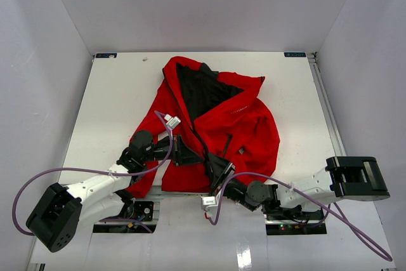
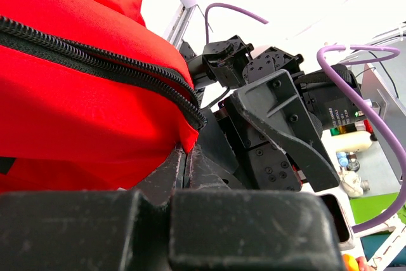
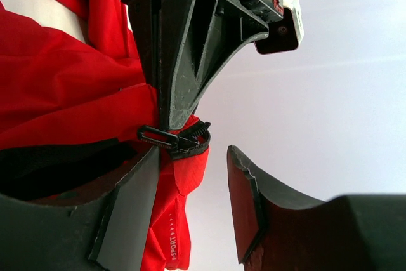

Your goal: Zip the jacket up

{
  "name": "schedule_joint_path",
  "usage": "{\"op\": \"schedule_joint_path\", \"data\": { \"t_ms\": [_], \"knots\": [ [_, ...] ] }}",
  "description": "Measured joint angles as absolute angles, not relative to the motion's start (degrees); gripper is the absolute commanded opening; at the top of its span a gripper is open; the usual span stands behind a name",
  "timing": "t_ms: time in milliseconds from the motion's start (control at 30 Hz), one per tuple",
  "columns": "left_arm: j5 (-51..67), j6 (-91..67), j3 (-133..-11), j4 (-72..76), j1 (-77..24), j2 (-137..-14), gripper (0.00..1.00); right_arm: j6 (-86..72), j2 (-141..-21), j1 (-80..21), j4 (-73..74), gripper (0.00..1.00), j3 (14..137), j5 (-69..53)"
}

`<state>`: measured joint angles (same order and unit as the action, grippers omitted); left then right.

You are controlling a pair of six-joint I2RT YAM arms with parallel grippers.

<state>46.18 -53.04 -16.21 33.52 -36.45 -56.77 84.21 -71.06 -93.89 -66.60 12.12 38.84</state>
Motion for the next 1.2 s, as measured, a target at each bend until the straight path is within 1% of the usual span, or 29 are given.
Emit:
{"op": "schedule_joint_path", "data": {
  "t_ms": [467,933,1200],
  "knots": [
    [46.6,-53.0,-16.2,33.5,-36.4,-56.8,0.00,84.4,-72.7,-93.9,-67.9,0.52,12.1,37.5],
    [46.9,-53.0,-16.2,34.3,-35.9,-56.8,0.00,82.7,-71.0,-94.0,-68.9,0.51,12.1,36.2],
    [47.0,-53.0,-16.2,34.6,-35.9,-56.8,0.00,82.3,-70.9,-94.0,-68.4,0.49,12.1,36.2]
  ]
}}
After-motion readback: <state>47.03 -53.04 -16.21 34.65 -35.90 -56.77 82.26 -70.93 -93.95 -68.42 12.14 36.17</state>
